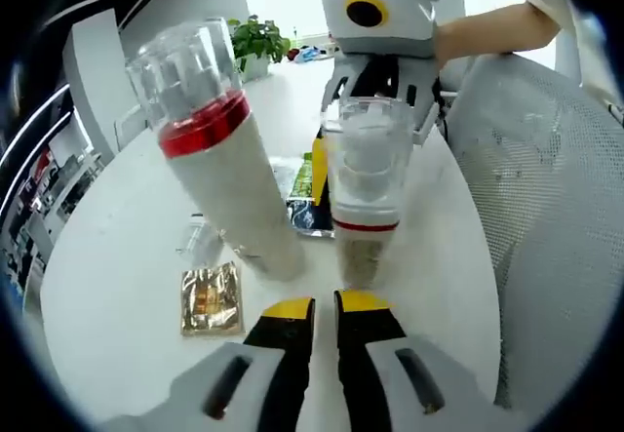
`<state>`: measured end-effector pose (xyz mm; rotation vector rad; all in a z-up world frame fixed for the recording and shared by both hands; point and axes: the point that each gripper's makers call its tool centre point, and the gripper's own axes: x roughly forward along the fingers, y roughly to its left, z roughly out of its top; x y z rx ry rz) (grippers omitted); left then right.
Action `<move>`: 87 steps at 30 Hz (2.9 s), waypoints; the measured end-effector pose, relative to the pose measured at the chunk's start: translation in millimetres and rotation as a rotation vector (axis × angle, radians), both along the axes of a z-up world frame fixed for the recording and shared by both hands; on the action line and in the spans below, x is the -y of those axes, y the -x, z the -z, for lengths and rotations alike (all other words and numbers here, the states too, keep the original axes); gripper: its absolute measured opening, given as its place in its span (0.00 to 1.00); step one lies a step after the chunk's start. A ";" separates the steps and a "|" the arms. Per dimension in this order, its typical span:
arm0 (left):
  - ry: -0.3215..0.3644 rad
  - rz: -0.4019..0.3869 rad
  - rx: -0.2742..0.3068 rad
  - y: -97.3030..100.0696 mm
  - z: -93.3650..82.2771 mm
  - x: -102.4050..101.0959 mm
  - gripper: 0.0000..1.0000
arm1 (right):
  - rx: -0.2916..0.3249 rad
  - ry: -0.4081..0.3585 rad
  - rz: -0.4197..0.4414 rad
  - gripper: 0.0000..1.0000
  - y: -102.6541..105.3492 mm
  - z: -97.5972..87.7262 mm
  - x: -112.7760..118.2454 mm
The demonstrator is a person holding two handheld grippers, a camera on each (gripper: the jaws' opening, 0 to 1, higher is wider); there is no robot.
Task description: Arrange the skincare products in the storage area until every visible bottle or jar stands upright without overlapping.
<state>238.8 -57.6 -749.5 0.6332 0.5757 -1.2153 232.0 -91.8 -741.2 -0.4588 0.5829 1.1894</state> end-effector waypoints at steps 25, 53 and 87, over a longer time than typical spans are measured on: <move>0.038 -0.049 -0.030 -6.6 -3.4 16.9 0.08 | -0.003 0.012 0.029 0.13 -4.3 0.0 -1.7; 0.027 -0.067 -0.015 -13.1 -9.7 13.4 0.06 | -0.020 -0.019 0.098 0.10 -23.9 0.7 -4.3; 0.033 -0.103 -0.031 -18.0 -8.2 4.6 0.08 | -0.024 -0.014 0.088 0.11 -22.5 3.7 -13.2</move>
